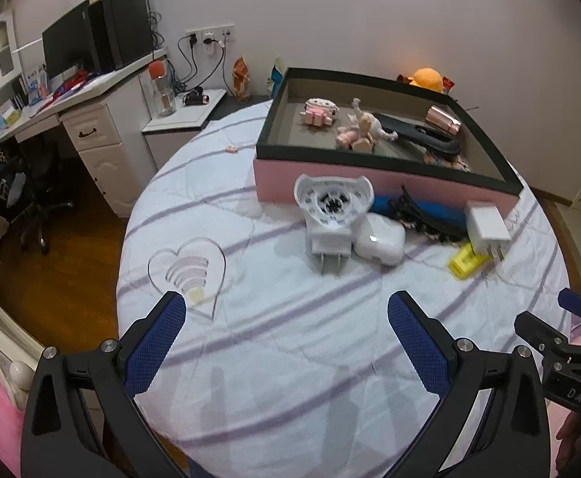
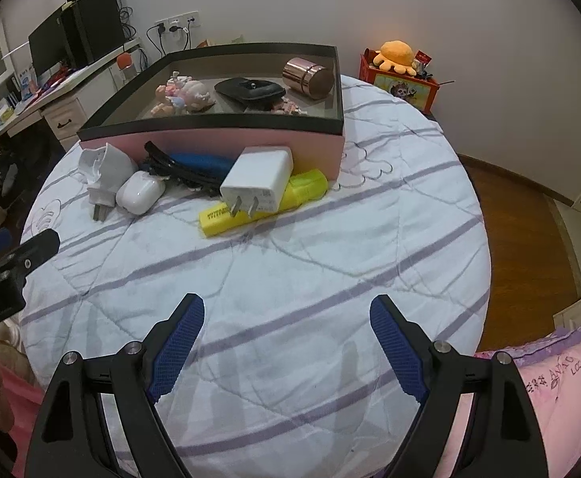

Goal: Organize rigid objects
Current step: 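Grasp the white fan-shaped plug with the left gripper while right grasps the white charger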

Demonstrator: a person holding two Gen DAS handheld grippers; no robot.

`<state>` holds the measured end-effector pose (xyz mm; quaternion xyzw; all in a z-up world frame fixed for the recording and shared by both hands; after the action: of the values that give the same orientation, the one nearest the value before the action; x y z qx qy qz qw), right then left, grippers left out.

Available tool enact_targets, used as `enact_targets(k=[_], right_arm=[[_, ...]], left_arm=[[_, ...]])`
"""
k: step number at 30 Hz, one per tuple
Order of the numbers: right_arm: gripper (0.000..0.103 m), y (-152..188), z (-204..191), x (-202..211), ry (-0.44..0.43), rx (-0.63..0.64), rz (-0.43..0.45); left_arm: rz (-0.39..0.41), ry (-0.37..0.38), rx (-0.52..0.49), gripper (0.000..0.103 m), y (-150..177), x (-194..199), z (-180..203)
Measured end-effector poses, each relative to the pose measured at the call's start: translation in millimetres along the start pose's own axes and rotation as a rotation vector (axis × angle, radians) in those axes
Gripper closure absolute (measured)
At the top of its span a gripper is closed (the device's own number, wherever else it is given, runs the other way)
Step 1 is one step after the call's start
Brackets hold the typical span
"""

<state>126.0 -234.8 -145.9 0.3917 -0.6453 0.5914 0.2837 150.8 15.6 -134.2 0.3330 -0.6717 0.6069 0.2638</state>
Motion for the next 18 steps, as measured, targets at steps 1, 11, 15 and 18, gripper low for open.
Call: enact_targets(k=[1, 11, 15, 18], right_arm=[[0.016, -3, -1, 0, 0.002, 0.003, 0.002], [0.016, -36, -6, -15, 0.026, 0.021, 0.01], [0.016, -47, -6, -25, 0.033, 0.025, 0.003], [0.016, -52, -9, -31, 0.032, 0.029, 0.0]], left_arm=[[-0.001, 0.001, 0.003, 0.0, -3, -3, -1], [-0.035, 0.031, -0.009, 0.0, -27, -38, 12], [-0.046, 0.04, -0.013, 0.0, -32, -49, 19], [-0.056, 0.042, -0.017, 0.0, -37, -59, 23]])
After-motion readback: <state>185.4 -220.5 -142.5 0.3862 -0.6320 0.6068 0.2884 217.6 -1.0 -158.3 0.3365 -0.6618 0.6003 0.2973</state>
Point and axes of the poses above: each gripper's, at about its wrist camera, not at the fingertips, and x roughly against the way its jaws point, z to its right, y to its underside, the point moved 6 cm from there along -x, roughly the way its jaws point, and after that the axes turned 10 degrees about -y, right-handed, at the moved point
